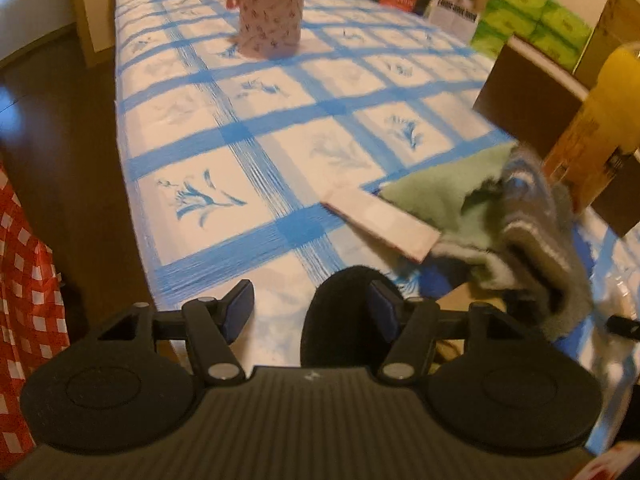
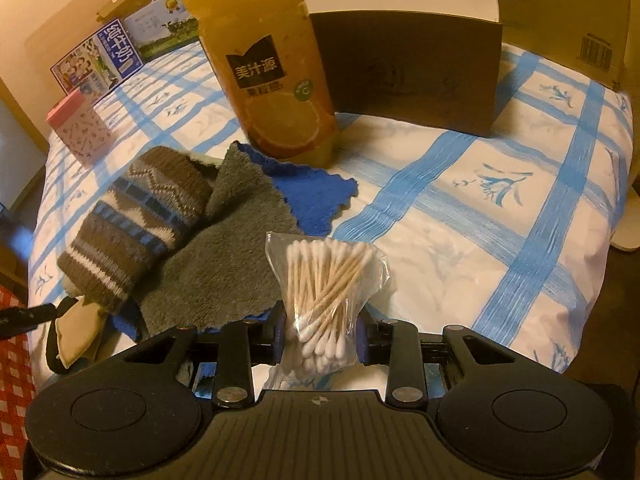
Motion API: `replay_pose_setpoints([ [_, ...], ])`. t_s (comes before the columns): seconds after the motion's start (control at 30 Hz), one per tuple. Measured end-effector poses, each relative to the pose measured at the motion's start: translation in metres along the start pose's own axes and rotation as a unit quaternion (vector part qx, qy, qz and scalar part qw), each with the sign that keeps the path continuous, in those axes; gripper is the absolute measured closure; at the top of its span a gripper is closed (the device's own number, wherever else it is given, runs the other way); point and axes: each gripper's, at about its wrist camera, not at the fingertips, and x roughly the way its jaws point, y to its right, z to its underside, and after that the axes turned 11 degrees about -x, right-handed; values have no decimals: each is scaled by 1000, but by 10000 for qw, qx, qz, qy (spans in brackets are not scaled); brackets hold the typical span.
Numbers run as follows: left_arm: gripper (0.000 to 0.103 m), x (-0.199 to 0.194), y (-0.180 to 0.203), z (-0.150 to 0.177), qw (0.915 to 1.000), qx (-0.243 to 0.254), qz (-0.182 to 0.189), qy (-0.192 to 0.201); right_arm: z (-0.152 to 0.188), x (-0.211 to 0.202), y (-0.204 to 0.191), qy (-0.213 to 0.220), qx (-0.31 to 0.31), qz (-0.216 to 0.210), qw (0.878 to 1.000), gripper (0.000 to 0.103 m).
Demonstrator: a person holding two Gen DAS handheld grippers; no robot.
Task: Organize soft objects
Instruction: 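Close the left gripper on the black round puff and lift it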
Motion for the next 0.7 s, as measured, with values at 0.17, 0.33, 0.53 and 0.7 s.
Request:
replay_pose_setpoints([
  [0.17, 41, 10, 20, 10, 9993, 362, 74, -30, 2, 2, 3, -51, 40, 18, 10000, 69],
  [0.33, 33, 10, 41, 33, 9957, 920, -87, -41, 3, 3, 4, -88, 69, -1, 9999, 69],
  [0.53, 33, 9, 38, 32, 9963, 849, -107, -69, 5, 4, 6, -134, 46, -20, 9999, 69],
  [0.7, 40, 9, 39, 31, 9965, 817, -142, -68, 7, 4, 6, -159, 13, -37, 9999, 69],
])
